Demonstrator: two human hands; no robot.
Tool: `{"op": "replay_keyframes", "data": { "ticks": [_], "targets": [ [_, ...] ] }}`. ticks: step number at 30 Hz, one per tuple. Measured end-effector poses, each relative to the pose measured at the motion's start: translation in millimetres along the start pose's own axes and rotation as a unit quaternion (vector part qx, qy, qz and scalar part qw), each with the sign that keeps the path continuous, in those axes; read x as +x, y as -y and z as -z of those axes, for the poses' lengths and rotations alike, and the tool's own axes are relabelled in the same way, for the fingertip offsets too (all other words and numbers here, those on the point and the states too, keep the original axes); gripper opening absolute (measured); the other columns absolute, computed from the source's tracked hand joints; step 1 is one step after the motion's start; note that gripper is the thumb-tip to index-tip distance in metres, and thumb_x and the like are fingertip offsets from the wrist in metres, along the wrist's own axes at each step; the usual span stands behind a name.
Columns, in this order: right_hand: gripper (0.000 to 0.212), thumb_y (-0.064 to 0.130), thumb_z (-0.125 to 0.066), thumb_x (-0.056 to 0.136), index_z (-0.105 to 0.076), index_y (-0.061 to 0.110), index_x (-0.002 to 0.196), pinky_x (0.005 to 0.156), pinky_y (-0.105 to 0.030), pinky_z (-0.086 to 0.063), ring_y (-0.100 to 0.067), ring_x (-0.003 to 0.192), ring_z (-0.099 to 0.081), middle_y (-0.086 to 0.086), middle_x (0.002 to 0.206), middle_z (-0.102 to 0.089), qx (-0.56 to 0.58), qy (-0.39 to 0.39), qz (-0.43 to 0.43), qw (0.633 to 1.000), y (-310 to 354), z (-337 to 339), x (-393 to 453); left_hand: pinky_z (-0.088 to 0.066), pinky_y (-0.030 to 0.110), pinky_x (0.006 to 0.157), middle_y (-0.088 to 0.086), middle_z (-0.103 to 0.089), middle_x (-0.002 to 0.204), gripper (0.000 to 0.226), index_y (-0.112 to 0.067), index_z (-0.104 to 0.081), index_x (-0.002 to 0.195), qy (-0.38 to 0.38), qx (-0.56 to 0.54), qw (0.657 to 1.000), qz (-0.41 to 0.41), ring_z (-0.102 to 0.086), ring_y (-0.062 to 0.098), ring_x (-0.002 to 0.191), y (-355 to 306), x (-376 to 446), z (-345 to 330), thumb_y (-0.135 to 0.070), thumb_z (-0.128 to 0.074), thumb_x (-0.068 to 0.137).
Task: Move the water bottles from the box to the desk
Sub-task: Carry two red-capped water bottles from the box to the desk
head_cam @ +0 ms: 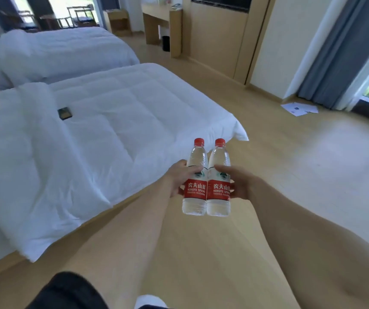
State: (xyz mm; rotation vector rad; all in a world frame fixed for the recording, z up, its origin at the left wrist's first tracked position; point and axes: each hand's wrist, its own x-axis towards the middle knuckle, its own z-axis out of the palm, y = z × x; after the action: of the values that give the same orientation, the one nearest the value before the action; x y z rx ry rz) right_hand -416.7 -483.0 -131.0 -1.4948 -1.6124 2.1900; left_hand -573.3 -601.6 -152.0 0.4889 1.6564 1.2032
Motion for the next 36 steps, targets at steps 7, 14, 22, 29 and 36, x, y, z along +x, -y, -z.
{"op": "replay_keyframes", "data": {
  "ticks": [7,14,22,29,36],
  "targets": [
    [0.031,0.035,-0.076,0.087,-0.065,0.013,0.107,0.095,-0.052,-0.054,-0.03,0.099,-0.065,-0.008,0.108,-0.07,0.079,-0.097,-0.003,0.992,25.4,67.6,31.4,-0.061,0.04,0.065,-0.006,-0.078,0.085,0.024,-0.033,-0.061,0.107,0.117,0.046,0.992,-0.02,-0.076,0.016,0.075,-39.3,90.7,-49.8,-0.041,-0.074,0.088],
    [0.034,0.034,-0.077,0.086,-0.062,0.012,0.107,0.087,-0.049,-0.057,-0.029,0.095,-0.067,-0.01,0.108,-0.069,0.138,-0.169,-0.018,0.976,76.8,100.5,87.7,-0.058,0.056,0.087,0.007,-0.074,0.111,0.04,-0.024,-0.059,0.125,0.191,0.094,0.977,-0.015,-0.073,0.029,0.099,-97.4,187.8,-64.6,-0.041,-0.072,0.091],
    [0.035,0.035,-0.078,0.084,-0.064,0.013,0.107,0.077,-0.046,-0.061,-0.03,0.092,-0.071,-0.01,0.104,-0.073,0.187,-0.219,-0.004,0.958,117.0,145.9,134.6,-0.061,0.048,0.077,0.005,-0.075,0.108,0.033,-0.029,-0.058,0.119,0.266,0.14,0.953,-0.029,-0.073,0.027,0.095,-162.7,275.8,-100.2,-0.04,-0.071,0.091],
    [0.041,0.037,-0.08,0.081,-0.064,0.013,0.109,0.08,-0.048,-0.061,-0.03,0.094,-0.072,-0.011,0.105,-0.073,0.214,-0.255,-0.004,0.943,126.8,212.1,159.3,-0.061,0.053,0.076,0.008,-0.072,0.11,0.045,-0.02,-0.054,0.122,0.29,0.163,0.943,-0.015,-0.073,0.028,0.092,-189.8,335.3,-165.9,-0.037,-0.074,0.086],
    [0.044,0.038,-0.082,0.08,-0.064,0.011,0.11,0.076,-0.047,-0.061,-0.031,0.095,-0.073,-0.011,0.104,-0.075,0.222,-0.243,0.004,0.944,141.6,311.0,205.9,-0.06,0.052,0.076,0.01,-0.072,0.111,0.045,-0.019,-0.052,0.122,0.28,0.186,0.942,-0.013,-0.072,0.029,0.09,-215.3,403.4,-247.6,-0.037,-0.074,0.087]
  ]
}}
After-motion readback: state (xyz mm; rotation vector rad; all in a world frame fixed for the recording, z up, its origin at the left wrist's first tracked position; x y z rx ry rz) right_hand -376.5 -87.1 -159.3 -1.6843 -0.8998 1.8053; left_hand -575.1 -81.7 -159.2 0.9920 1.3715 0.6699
